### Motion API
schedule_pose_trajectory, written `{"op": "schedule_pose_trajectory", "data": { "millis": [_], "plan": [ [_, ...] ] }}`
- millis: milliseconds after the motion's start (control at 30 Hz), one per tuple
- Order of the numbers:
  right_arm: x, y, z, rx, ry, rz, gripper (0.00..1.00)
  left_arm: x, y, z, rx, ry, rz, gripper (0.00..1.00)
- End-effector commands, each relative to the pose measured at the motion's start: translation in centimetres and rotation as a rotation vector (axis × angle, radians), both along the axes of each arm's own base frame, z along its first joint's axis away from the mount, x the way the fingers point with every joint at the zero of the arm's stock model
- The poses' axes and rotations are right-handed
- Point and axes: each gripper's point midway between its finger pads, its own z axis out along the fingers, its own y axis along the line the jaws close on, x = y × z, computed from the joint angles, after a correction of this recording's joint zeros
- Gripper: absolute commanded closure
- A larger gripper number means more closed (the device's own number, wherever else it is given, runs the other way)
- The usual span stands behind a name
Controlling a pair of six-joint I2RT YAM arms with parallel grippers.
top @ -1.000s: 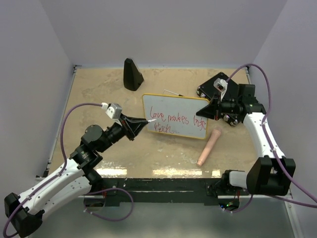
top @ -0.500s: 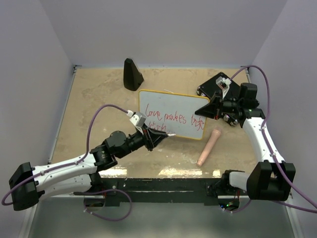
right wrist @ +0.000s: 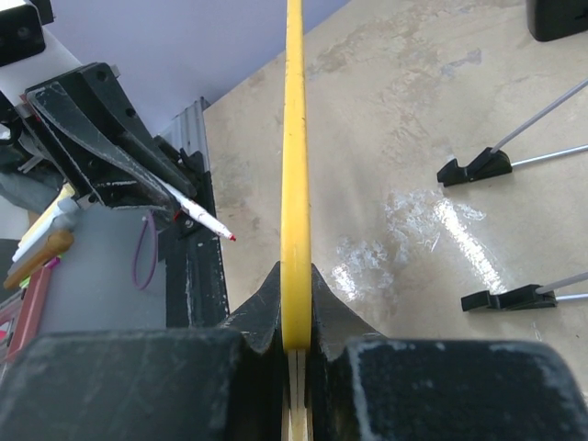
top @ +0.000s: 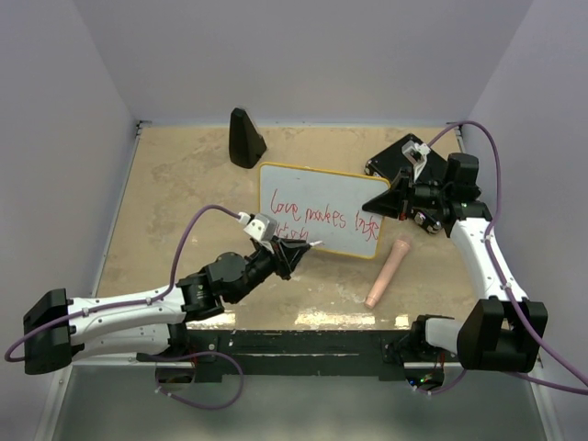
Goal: Write a sentence on the whiteboard
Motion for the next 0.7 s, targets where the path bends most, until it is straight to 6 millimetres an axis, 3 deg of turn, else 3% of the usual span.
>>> {"op": "schedule_pose_trajectory", "data": {
  "millis": [0, 500, 667],
  "plan": [
    [-0.9, 0.1, 1.9, 0.029, -0.068, 0.048, 1.0, 1.1, 0.6, 2.5, -0.075, -0.046, 0.076, 1.0],
    [-1.0, 0.1, 2.1, 0.031, -0.073, 0.037, 1.0, 1.4, -1.0, 1.3, -0.047, -0.015, 0.08, 1.0],
    [-1.0, 0.1, 2.6, 0.034, -0.057, 0.025, 1.0, 0.8, -0.8, 3.2, -0.052, -0.048, 0.095, 1.0]
  ]
}}
